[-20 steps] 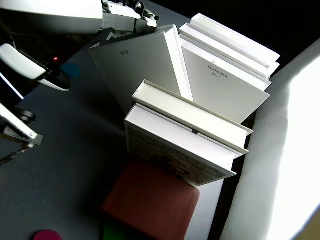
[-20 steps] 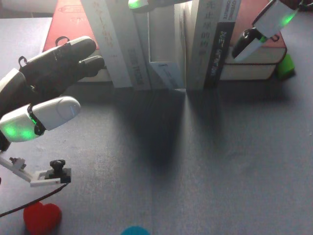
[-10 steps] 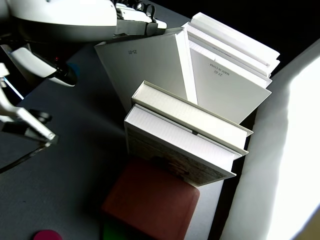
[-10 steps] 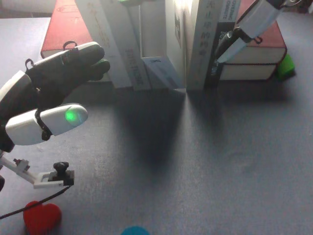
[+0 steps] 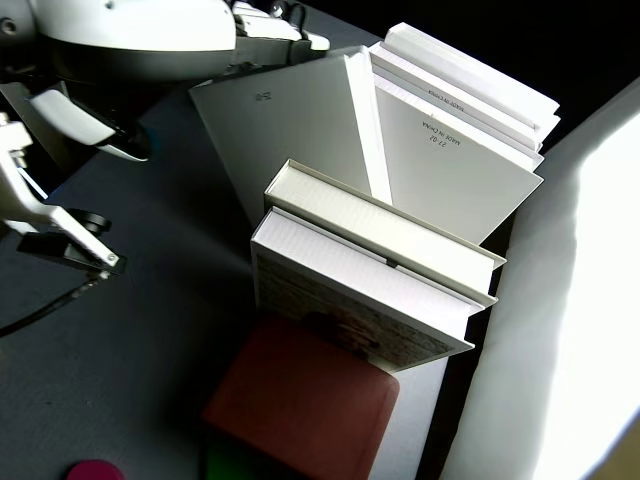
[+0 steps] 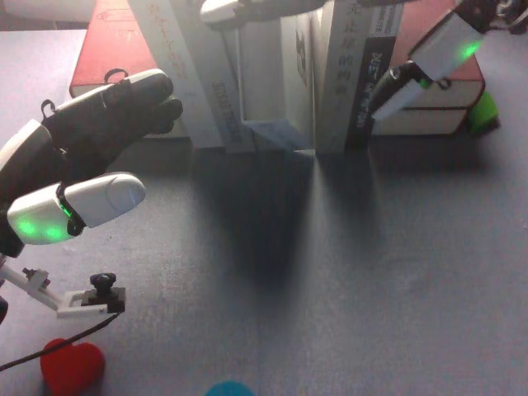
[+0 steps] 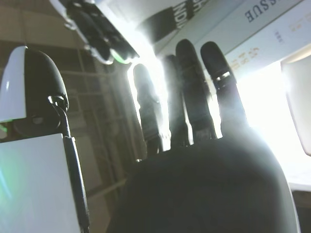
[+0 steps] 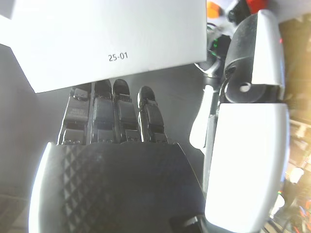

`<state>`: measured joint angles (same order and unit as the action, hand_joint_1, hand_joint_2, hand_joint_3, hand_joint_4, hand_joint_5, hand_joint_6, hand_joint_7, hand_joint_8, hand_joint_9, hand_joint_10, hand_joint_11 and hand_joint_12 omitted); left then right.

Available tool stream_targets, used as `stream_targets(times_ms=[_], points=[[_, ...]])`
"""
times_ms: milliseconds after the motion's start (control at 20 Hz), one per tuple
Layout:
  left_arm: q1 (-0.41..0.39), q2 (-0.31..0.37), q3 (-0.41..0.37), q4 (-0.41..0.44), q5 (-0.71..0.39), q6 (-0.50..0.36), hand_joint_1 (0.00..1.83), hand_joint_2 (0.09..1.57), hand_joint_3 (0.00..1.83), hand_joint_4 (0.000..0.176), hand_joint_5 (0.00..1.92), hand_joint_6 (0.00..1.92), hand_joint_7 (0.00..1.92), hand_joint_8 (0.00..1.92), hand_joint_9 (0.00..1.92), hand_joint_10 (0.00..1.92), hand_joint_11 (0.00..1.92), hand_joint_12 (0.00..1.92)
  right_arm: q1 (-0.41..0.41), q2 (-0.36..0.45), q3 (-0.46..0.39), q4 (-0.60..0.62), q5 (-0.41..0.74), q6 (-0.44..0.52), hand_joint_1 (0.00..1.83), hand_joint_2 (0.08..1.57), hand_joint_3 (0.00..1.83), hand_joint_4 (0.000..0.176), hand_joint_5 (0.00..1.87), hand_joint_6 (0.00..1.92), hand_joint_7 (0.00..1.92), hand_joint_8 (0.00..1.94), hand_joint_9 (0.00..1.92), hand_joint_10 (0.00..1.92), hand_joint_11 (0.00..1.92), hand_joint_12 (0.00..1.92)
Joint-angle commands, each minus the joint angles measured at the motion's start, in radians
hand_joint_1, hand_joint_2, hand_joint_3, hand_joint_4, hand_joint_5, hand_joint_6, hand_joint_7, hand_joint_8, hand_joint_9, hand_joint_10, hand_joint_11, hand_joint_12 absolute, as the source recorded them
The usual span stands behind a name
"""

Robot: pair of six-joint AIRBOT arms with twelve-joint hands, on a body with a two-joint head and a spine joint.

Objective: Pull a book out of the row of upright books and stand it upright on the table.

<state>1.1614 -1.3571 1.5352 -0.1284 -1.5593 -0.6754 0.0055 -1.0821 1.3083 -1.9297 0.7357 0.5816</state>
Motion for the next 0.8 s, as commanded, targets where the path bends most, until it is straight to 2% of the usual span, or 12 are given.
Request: stream_targets(times_ms=[0, 50, 100, 150, 200, 250, 300, 350, 400, 500, 650, 750], points=[[-0.006, 0.000, -0.004, -0.017, -0.110, -0.011, 1.00, 0.92, 0.00, 0.080, 0.59, 0.00, 0.50, 0.02, 0.52, 0.01, 0.00, 1.17, 0.030, 0.019, -0.011, 0.059, -0.027, 0.000, 1.09, 0.86, 0.02, 0.099, 0.00, 0.00, 0.00, 0.00, 0.00, 0.00, 0.00, 0.00], [-0.005, 0.000, -0.005, -0.017, -0.109, -0.011, 1.01, 0.92, 0.00, 0.076, 0.60, 0.00, 0.55, 0.02, 0.53, 0.01, 0.00, 1.11, 0.044, 0.039, -0.031, 0.050, -0.026, 0.001, 1.07, 0.86, 0.01, 0.124, 0.00, 0.00, 0.00, 0.00, 0.00, 0.00, 0.00, 0.00], [-0.004, 0.000, -0.006, -0.017, -0.108, -0.011, 1.02, 0.90, 0.00, 0.073, 0.62, 0.01, 0.52, 0.01, 0.53, 0.01, 0.00, 1.10, 0.063, 0.057, -0.048, 0.037, -0.026, 0.002, 1.03, 0.88, 0.02, 0.133, 0.00, 0.00, 0.00, 0.00, 0.00, 0.00, 0.00, 0.00], [-0.003, 0.000, -0.006, -0.017, -0.107, -0.011, 1.03, 0.91, 0.00, 0.065, 0.62, 0.01, 0.52, 0.00, 0.53, 0.01, 0.00, 1.08, 0.081, 0.070, -0.059, 0.024, -0.026, 0.006, 1.00, 0.90, 0.03, 0.134, 0.00, 0.00, 0.00, 0.00, 0.00, 0.00, 0.00, 0.00], [-0.002, 0.000, -0.007, -0.017, -0.107, -0.011, 1.03, 0.91, 0.00, 0.065, 0.62, 0.01, 0.51, 0.00, 0.53, 0.01, 0.00, 1.11, 0.106, 0.087, -0.074, 0.009, -0.024, 0.008, 0.99, 0.89, 0.02, 0.108, 0.00, 0.00, 0.00, 0.00, 0.00, 0.00, 0.00, 0.00], [-0.001, 0.000, -0.008, -0.017, -0.107, -0.011, 1.03, 0.91, 0.00, 0.065, 0.62, 0.01, 0.47, 0.00, 0.51, 0.00, 0.00, 1.12, 0.118, 0.096, -0.083, 0.008, -0.024, 0.008, 0.95, 0.86, 0.01, 0.113, 0.00, 0.00, 0.00, 0.00, 0.00, 0.00, 0.00, 0.00], [0.000, 0.000, -0.008, -0.017, -0.106, -0.011, 1.03, 0.90, 0.00, 0.069, 0.61, 0.00, 0.43, 0.00, 0.48, 0.00, 0.00, 1.10, 0.126, 0.101, -0.087, 0.008, -0.022, 0.008, 0.89, 0.85, 0.00, 0.139, 0.00, 0.00, 0.00, 0.00, 0.00, 0.00, 0.00, 0.00], [0.001, 0.000, -0.008, -0.017, -0.105, -0.011, 1.03, 0.90, 0.00, 0.073, 0.61, 0.00, 0.43, 0.00, 0.47, 0.00, 0.00, 1.11, 0.140, 0.112, -0.097, 0.009, -0.021, 0.008, 0.94, 0.85, 0.00, 0.142, 0.00, 0.00, 0.00, 0.00, 0.00, 0.00, 0.00, 0.00], [0.001, 0.000, -0.008, -0.017, -0.104, -0.011, 1.03, 0.89, 0.00, 0.078, 0.61, 0.00, 0.42, 0.00, 0.48, 0.00, 0.00, 1.12, 0.147, 0.116, -0.102, 0.012, -0.020, 0.008, 0.96, 0.82, 0.00, 0.162, 0.00, 0.00, 0.00, 0.00, 0.00, 0.00, 0.00, 0.00], [0.001, -0.001, -0.007, -0.017, -0.101, -0.011, 1.03, 0.89, 0.00, 0.082, 0.62, 0.00, 0.42, 0.00, 0.49, 0.01, 0.00, 1.14, 0.166, 0.116, -0.106, 0.018, -0.016, 0.007, 0.95, 0.81, 0.00, 0.173, 0.00, 0.00, 0.00, 0.00, 0.00, 0.00, 0.00, 0.00], [0.000, -0.003, -0.006, -0.014, -0.098, -0.011, 1.04, 0.89, 0.00, 0.075, 0.61, 0.00, 0.36, 0.00, 0.50, 0.01, 0.00, 1.14, 0.177, 0.089, -0.090, 0.051, -0.016, -0.006, 0.94, 0.83, 0.00, 0.176, 0.00, 0.00, 0.00, 0.00, 0.00, 0.00, 0.00, 0.00], [-0.001, -0.004, -0.003, -0.013, -0.097, -0.011, 1.06, 0.90, 0.00, 0.081, 0.61, 0.00, 0.38, 0.01, 0.50, 0.01, 0.00, 1.13, 0.157, 0.054, -0.061, 0.089, -0.017, -0.014, 0.94, 0.85, 0.00, 0.176, 0.00, 0.00, 0.00, 0.00, 0.00, 0.00, 0.00, 0.00]])
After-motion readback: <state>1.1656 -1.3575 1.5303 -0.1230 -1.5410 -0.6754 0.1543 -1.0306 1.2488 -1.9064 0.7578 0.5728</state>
